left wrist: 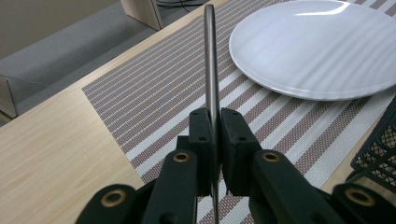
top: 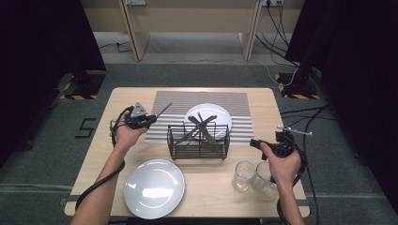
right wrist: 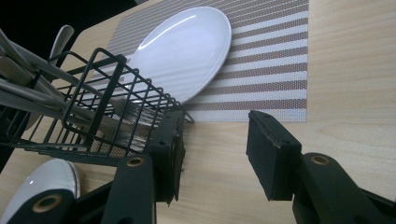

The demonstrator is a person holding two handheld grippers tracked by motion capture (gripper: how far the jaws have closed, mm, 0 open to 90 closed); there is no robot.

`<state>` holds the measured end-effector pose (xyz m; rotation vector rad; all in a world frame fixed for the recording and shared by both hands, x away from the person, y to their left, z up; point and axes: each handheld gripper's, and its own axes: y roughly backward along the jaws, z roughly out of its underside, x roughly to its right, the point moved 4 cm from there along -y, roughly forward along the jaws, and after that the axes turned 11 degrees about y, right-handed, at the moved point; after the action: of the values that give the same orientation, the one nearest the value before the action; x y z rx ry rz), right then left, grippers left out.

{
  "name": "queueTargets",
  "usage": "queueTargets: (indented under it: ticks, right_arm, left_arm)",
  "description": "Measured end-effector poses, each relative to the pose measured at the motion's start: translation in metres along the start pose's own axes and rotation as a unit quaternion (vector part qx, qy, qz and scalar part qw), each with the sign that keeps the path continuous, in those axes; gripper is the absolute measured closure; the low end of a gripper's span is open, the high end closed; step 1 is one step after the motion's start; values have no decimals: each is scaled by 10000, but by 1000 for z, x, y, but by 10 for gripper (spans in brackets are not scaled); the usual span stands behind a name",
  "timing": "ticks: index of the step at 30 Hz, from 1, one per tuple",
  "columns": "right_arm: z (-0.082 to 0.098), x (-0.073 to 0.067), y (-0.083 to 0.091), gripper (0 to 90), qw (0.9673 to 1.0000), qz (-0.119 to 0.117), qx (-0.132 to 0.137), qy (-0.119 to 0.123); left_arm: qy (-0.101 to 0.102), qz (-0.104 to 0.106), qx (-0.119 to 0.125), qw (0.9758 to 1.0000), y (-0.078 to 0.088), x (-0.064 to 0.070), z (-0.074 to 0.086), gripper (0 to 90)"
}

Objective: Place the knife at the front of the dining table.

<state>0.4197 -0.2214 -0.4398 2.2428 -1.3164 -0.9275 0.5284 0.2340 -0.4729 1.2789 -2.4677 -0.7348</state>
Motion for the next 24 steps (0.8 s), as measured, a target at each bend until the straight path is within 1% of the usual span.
queueTargets:
  ticks: [1, 5, 8, 15, 17, 21, 24]
  right_arm:
    - [0, 0, 0, 561, 10000, 5, 0, -1]
    - [0, 1, 1, 562, 10000, 10, 9, 3]
    - [0, 1, 1, 562, 10000, 14, 11, 2]
    - [0, 1, 1, 563, 10000, 1, 24, -9]
    - [-1, 1, 1, 563, 10000, 5, 24, -4]
    - [0, 1, 1, 563, 10000, -5, 17, -5]
    - [0, 1, 1, 563, 10000, -6, 16, -2]
  left_arm:
    - [26, 4, -20, 10000, -2, 0, 2, 832]
    - [24, 9, -117, 9999, -5, 0, 4, 833]
    - [54, 19, -131, 9999, -7, 1, 6, 833]
    - [88, 21, -245, 9997, -13, 0, 11, 833]
    - [101, 29, -225, 9997, -14, 0, 12, 833]
    - [105, 39, -275, 9996, -15, -1, 14, 832]
    - [114, 38, -266, 9996, -16, -1, 14, 833]
